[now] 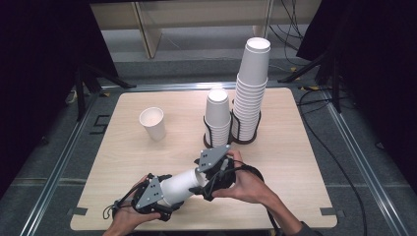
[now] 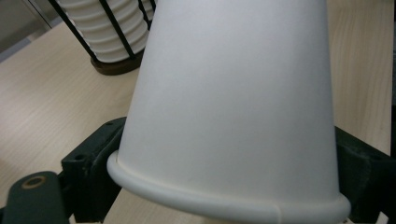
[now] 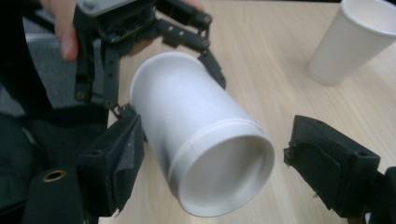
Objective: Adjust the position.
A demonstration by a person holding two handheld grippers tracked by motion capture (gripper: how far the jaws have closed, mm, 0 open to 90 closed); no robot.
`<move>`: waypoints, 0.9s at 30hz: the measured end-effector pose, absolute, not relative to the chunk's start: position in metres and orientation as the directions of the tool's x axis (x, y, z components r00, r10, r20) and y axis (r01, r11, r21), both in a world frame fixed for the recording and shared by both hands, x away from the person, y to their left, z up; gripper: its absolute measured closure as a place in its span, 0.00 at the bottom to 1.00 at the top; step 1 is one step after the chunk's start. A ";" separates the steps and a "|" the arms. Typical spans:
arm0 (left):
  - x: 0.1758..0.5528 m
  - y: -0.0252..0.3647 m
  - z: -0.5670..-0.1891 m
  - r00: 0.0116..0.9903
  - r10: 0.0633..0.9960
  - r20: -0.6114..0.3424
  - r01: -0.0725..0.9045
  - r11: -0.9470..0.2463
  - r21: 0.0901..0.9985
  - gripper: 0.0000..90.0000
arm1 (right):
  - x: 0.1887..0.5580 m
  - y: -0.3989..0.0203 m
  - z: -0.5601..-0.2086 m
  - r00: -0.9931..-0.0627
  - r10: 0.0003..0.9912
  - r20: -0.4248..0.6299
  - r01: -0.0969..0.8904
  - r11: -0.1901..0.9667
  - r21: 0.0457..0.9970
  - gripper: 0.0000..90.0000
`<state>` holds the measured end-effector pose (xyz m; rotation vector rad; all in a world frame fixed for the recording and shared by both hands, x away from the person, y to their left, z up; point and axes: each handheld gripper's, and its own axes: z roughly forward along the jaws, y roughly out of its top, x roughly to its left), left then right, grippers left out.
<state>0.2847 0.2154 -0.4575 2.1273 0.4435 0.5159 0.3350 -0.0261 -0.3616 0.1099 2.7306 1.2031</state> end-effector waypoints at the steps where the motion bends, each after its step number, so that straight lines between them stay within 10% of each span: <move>1: 0.284 0.215 -0.458 0.853 0.481 0.204 0.122 -0.564 0.817 0.13 | 0.334 -0.024 -0.363 -0.985 0.107 -0.135 -0.024 0.691 0.723 0.22; 27: 0.270 0.204 -0.450 0.857 0.349 0.379 -0.021 -0.711 0.703 0.13 | 0.319 0.009 -0.401 -0.980 -0.031 -0.196 -0.128 0.851 0.509 0.21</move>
